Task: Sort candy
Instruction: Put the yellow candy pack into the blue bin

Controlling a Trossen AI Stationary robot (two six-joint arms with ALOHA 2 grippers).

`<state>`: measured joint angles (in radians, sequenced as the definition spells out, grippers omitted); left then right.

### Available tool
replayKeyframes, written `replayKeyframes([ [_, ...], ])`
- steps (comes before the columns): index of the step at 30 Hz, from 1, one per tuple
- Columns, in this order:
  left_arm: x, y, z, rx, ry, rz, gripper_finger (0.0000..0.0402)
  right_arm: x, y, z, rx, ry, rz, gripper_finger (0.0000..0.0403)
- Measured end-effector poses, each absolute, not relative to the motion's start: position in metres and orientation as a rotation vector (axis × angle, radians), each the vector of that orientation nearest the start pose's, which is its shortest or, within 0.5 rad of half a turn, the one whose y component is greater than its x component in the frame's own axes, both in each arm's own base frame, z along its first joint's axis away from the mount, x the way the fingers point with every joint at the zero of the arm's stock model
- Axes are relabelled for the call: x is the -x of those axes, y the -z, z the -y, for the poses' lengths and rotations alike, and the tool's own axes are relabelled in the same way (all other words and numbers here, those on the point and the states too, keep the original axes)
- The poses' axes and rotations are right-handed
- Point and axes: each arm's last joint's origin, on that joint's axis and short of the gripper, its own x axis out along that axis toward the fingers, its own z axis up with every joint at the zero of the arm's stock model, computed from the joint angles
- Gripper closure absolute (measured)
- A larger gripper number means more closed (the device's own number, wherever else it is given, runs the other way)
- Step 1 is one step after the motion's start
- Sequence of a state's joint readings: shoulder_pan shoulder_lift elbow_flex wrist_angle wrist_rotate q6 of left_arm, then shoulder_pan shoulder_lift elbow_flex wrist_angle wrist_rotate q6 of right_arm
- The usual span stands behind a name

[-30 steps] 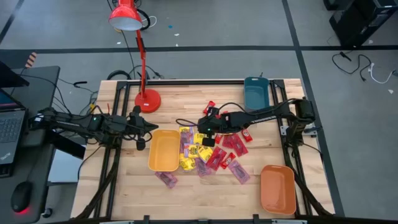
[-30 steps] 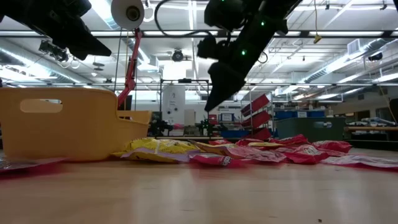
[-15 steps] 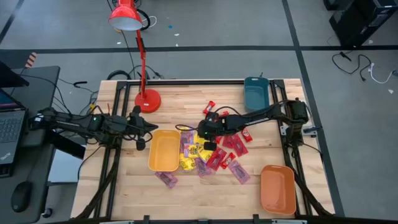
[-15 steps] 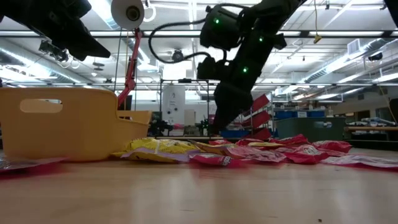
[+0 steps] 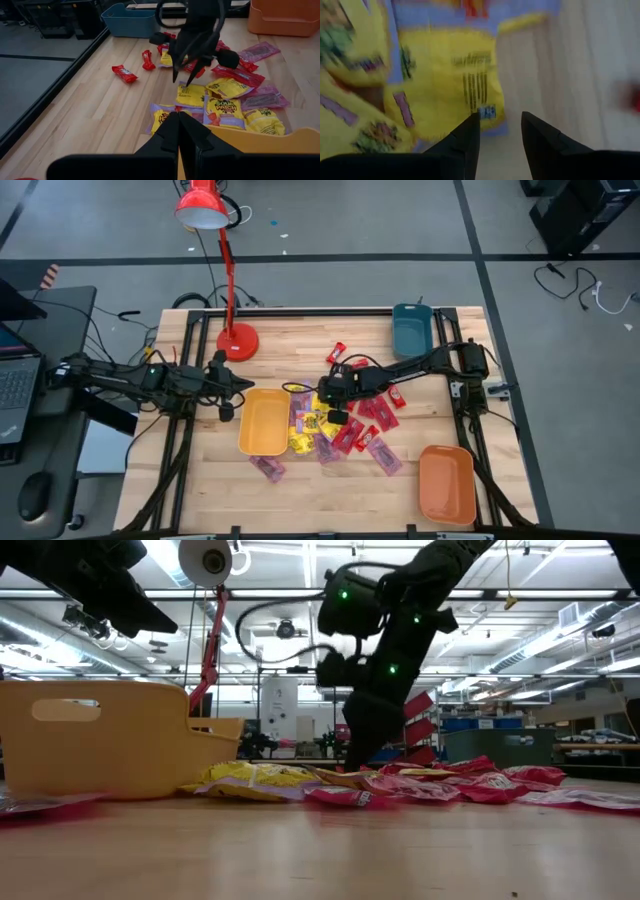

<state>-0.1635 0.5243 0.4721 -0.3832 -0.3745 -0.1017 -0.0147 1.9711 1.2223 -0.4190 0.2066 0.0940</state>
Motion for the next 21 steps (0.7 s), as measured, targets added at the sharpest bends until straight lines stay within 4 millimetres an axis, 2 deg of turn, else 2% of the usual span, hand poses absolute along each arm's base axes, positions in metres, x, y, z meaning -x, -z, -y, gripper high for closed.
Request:
replayKeyframes([
  [6, -0.125, -0.242, 0.01, -0.016, -0.229, -0.415, 0.0394, -0.383, -0.125, 0.012, 0.0, 0.251, -1.172, 0.0271],
  [13, -0.126, -0.239, 0.01, -0.018, -0.23, -0.425, 0.0394, -0.383, -0.125, 0.013, -0.009, 0.239, -1.176, 0.0279],
  [17, -0.127, -0.23, 0.01, -0.018, -0.231, -0.434, 0.0394, -0.382, -0.124, 0.015, -0.031, 0.237, -1.182, 0.0303],
  [21, -0.127, -0.227, 0.01, -0.012, -0.233, -0.435, 0.0394, -0.382, -0.123, 0.016, -0.036, 0.234, -1.184, 0.0348],
])
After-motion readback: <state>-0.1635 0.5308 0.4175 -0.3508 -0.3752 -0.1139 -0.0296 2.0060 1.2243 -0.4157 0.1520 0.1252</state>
